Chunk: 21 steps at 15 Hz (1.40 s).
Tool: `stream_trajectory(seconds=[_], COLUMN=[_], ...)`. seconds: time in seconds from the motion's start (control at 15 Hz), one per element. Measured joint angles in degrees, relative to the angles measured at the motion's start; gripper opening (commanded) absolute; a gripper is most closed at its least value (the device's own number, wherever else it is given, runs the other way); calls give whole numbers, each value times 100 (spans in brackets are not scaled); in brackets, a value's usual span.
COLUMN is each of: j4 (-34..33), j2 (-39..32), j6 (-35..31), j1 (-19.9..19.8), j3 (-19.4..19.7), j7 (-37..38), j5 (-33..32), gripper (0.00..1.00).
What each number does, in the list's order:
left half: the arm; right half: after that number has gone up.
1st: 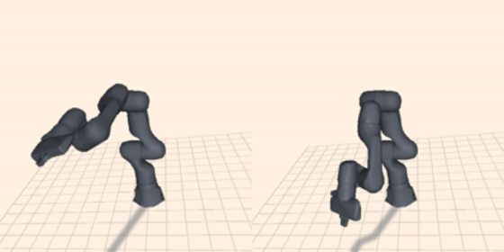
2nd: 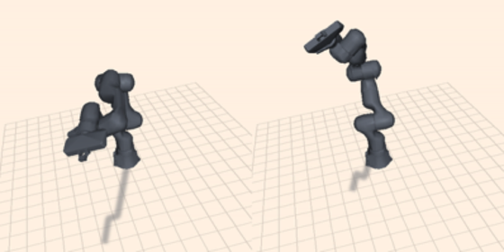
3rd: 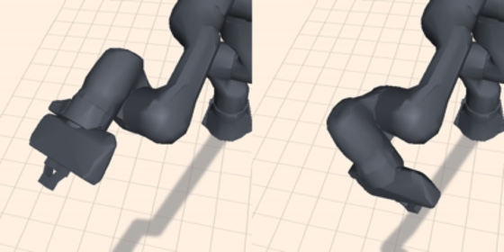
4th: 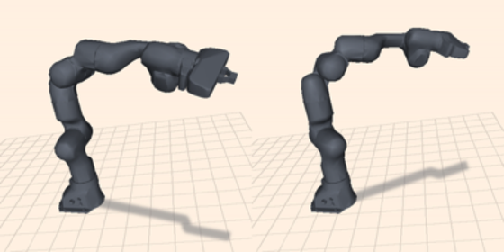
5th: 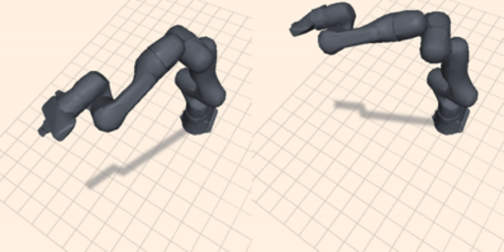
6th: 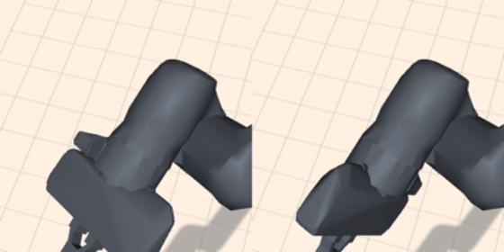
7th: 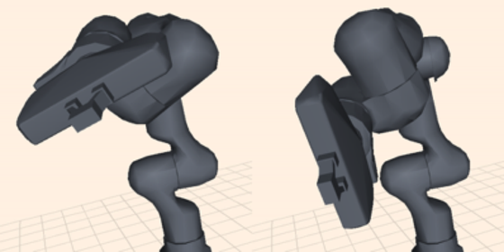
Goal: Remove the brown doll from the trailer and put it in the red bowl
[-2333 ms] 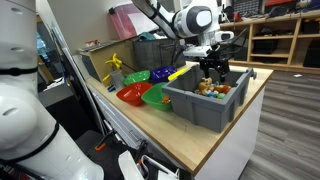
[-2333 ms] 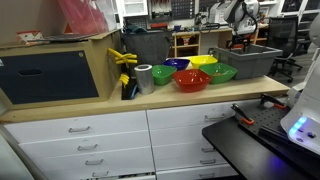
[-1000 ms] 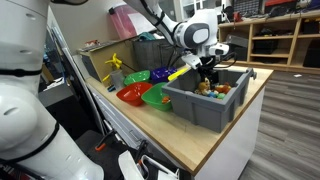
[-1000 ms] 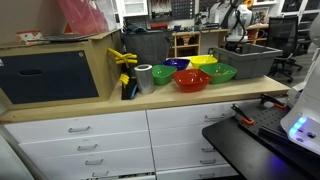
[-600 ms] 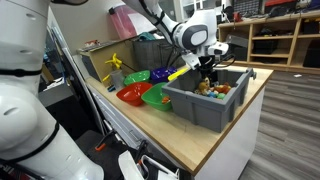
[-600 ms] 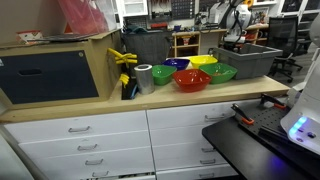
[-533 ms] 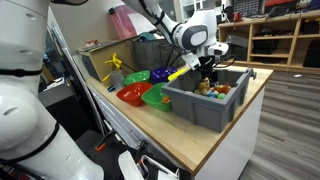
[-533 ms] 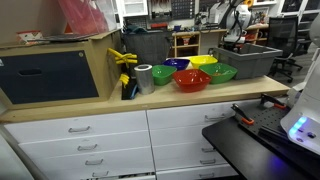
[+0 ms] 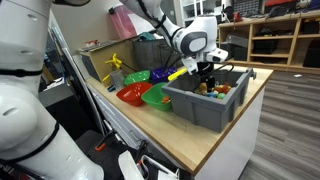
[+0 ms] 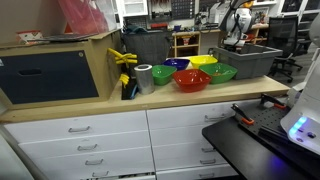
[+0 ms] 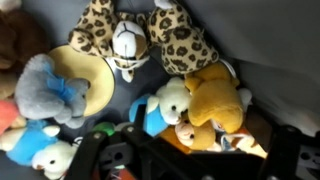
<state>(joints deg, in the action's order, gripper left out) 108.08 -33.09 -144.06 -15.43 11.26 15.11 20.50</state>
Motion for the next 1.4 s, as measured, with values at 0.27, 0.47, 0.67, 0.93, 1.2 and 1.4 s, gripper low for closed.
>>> stream_trajectory(seconds=[0.27,0.47,0.67,0.93,1.2,1.4], j4=[113,136,129,123,132,157], j2=[-92,-121,-117,-40,216,500], j6=[-107,-169,-193,-196,-193,-94], j1=[-3,-3,-3,8,72,152], j3=[-21,-41,-41,-41,-40,69], j7=[21,21,21,21,20,33], j5=[89,97,97,92,-12,-384], gripper=[51,29,7,4,3,3])
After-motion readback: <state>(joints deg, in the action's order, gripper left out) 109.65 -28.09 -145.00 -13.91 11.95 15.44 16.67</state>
